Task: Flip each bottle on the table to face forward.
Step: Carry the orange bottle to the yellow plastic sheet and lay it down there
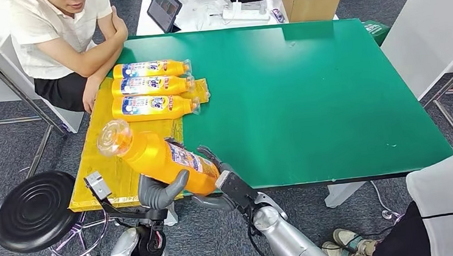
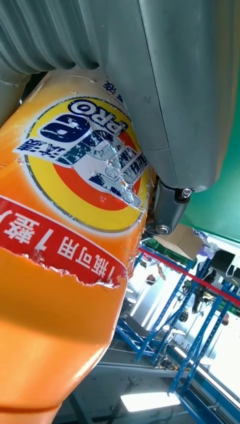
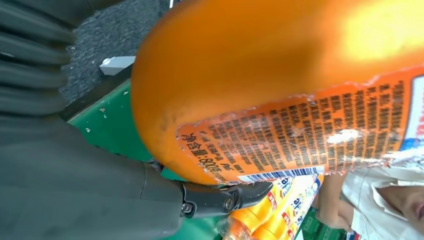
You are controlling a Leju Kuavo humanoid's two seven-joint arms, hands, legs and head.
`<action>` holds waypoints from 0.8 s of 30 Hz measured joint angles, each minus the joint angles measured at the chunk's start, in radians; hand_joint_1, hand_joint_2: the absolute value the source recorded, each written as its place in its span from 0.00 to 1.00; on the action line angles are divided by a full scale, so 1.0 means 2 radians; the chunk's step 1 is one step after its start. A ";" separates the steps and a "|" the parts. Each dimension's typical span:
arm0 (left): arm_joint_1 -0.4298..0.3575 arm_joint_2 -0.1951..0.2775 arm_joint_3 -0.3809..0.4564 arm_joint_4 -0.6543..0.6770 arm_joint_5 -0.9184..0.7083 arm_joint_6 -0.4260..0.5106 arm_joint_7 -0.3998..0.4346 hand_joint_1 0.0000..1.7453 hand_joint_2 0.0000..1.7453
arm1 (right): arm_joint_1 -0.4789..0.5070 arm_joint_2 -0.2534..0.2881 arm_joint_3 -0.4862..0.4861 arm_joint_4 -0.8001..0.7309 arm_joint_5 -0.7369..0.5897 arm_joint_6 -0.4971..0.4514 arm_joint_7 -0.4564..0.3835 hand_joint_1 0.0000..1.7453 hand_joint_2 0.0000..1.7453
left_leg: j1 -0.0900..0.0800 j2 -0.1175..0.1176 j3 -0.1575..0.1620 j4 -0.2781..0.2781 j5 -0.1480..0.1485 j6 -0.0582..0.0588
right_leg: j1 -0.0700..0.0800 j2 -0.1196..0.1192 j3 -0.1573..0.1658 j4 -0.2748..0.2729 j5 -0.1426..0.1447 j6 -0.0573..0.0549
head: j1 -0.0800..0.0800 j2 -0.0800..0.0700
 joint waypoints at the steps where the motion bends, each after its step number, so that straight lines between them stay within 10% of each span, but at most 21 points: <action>1: 0.000 0.001 0.001 0.000 0.001 0.000 0.001 1.00 1.00 | 0.002 -0.001 0.000 0.000 -0.001 -0.005 -0.001 0.00 0.00 | 0.000 0.000 0.000 0.000 0.000 0.000 | 0.000 0.000 0.000 0.000 0.000 0.000 | 0.000 0.000; 4: -0.001 0.003 0.011 -0.001 -0.025 0.035 -0.005 1.00 1.00 | 0.018 -0.005 -0.007 -0.007 0.000 -0.049 -0.009 0.00 0.00 | 0.000 0.000 0.000 0.000 0.000 0.000 | 0.000 0.000 0.000 0.000 0.000 0.000 | 0.000 0.000; 11: -0.010 0.024 0.048 0.000 -0.326 0.334 -0.043 1.00 1.00 | 0.117 -0.028 -0.064 -0.112 0.017 -0.189 -0.022 0.00 0.00 | 0.000 -0.001 0.000 0.000 0.000 0.000 | 0.000 0.000 0.000 0.000 0.000 0.000 | 0.000 0.000; 24: -0.054 0.045 0.052 0.073 -0.595 0.375 0.052 1.00 1.00 | 0.209 -0.041 -0.116 -0.262 0.031 -0.221 -0.016 0.00 0.00 | 0.000 0.000 0.000 0.000 0.000 0.000 | 0.000 0.000 0.000 0.000 0.000 0.000 | 0.000 0.000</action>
